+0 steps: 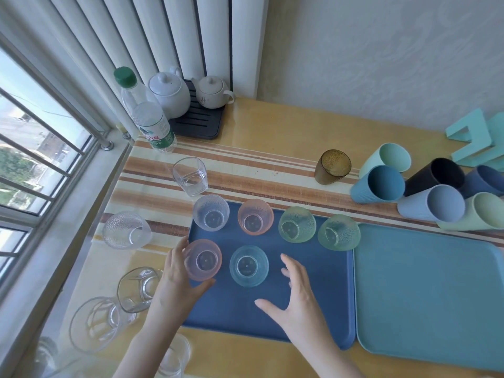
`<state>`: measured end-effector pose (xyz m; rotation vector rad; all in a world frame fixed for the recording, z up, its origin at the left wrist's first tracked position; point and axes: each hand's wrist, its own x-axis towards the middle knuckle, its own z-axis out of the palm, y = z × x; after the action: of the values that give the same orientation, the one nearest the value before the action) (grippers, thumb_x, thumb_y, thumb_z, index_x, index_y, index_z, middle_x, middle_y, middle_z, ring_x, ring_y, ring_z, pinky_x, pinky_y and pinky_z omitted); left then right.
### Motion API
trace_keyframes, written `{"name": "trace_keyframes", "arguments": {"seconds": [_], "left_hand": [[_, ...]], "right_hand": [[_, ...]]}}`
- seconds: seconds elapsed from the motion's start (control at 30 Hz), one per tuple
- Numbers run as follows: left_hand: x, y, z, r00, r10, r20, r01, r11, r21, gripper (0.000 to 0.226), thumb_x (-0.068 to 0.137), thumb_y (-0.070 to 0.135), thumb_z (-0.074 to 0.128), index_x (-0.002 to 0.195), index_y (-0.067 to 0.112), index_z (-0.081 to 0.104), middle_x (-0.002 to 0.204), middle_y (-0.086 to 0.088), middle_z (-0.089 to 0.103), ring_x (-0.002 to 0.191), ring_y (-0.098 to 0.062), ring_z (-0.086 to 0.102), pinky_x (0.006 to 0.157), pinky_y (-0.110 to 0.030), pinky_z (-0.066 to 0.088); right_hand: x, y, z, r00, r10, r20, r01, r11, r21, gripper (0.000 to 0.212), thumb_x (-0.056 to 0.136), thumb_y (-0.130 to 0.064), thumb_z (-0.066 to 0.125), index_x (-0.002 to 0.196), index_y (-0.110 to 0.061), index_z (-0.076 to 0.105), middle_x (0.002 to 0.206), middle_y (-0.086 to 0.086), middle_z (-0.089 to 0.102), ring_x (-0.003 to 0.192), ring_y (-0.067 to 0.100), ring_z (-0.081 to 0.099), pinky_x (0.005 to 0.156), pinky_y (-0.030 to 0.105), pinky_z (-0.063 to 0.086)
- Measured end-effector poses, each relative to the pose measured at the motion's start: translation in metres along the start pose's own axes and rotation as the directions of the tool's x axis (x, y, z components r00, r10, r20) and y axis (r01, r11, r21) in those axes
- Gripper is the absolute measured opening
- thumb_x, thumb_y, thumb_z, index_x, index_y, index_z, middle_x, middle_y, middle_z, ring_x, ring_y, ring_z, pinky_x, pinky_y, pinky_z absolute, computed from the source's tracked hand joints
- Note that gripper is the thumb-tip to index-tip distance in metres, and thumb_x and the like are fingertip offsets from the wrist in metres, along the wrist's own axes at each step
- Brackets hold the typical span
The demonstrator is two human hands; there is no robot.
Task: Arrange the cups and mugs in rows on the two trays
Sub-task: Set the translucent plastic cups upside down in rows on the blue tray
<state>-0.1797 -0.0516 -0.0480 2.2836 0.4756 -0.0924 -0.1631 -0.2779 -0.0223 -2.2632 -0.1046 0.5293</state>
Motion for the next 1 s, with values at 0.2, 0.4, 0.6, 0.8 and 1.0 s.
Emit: {"name": "trace_keyframes", "arguments": {"seconds": [0.2, 0.4, 0.6, 0.8, 1.0], "left_hand": [[-0.003, -0.002, 0.001, 1.000, -0.008, -0.008, 0.008, 1.000, -0.005, 0.099, 0.056, 0.013, 0.087, 0.138, 0.010, 0.031, 0.134, -0.005, 0.045, 0.123, -0.019, 0.042, 0.094, -0.035, 0.041], [-0.004, -0.007, 0.005, 1.000, 0.025, -0.018, -0.025, 0.999, -0.023, 0.094, 0.059, 0.012, 0.085, 0.137, 0.012, 0.033, 0.132, -0.003, 0.048, 0.122, -0.019, 0.045, 0.094, -0.024, 0.035], [0.004, -0.004, 0.003, 0.999, 0.036, -0.033, -0.038, 0.998, -0.052, 0.081, 0.063, 0.014, 0.082, 0.132, 0.015, 0.039, 0.128, 0.003, 0.053, 0.119, -0.017, 0.049, 0.088, -0.024, 0.039], [0.021, -0.003, -0.003, 0.997, 0.072, -0.020, -0.073, 0.996, -0.042, 0.075, 0.065, 0.013, 0.081, 0.128, 0.014, 0.041, 0.119, 0.010, 0.050, 0.114, -0.017, 0.049, 0.084, -0.018, 0.035], [0.025, -0.006, -0.004, 0.997, 0.081, -0.001, -0.081, 0.995, -0.064, 0.075, 0.064, 0.014, 0.081, 0.127, 0.016, 0.041, 0.119, 0.011, 0.051, 0.111, -0.011, 0.048, 0.082, -0.002, 0.030]], "right_hand": [[0.043, -0.032, -0.038, 0.968, -0.203, -0.147, 0.200, 0.979, -0.033, 0.062, 0.080, -0.025, 0.070, 0.133, -0.023, 0.040, 0.140, -0.010, 0.037, 0.130, 0.001, 0.032, 0.106, 0.009, 0.023], [0.105, -0.086, -0.024, 0.913, -0.407, 0.030, 0.398, 0.872, -0.284, 0.080, 0.074, -0.035, 0.074, 0.140, -0.014, 0.033, 0.148, 0.003, 0.034, 0.136, 0.020, 0.029, 0.114, 0.034, 0.020], [0.148, -0.110, 0.028, 0.878, -0.333, 0.345, 0.474, 0.713, -0.517, 0.092, 0.071, -0.035, 0.075, 0.141, -0.009, 0.022, 0.145, 0.011, 0.034, 0.132, 0.029, 0.031, 0.112, 0.038, 0.020], [0.157, -0.105, 0.028, 0.899, -0.298, 0.322, 0.396, 0.866, -0.304, 0.075, 0.073, -0.029, 0.076, 0.134, -0.009, 0.036, 0.135, 0.009, 0.042, 0.122, 0.026, 0.042, 0.096, 0.037, 0.040], [0.158, -0.104, 0.023, 0.880, -0.261, 0.396, 0.382, 0.885, -0.266, 0.078, 0.079, -0.033, 0.070, 0.142, -0.012, 0.028, 0.146, 0.006, 0.032, 0.133, 0.024, 0.030, 0.103, 0.038, 0.034]]}}
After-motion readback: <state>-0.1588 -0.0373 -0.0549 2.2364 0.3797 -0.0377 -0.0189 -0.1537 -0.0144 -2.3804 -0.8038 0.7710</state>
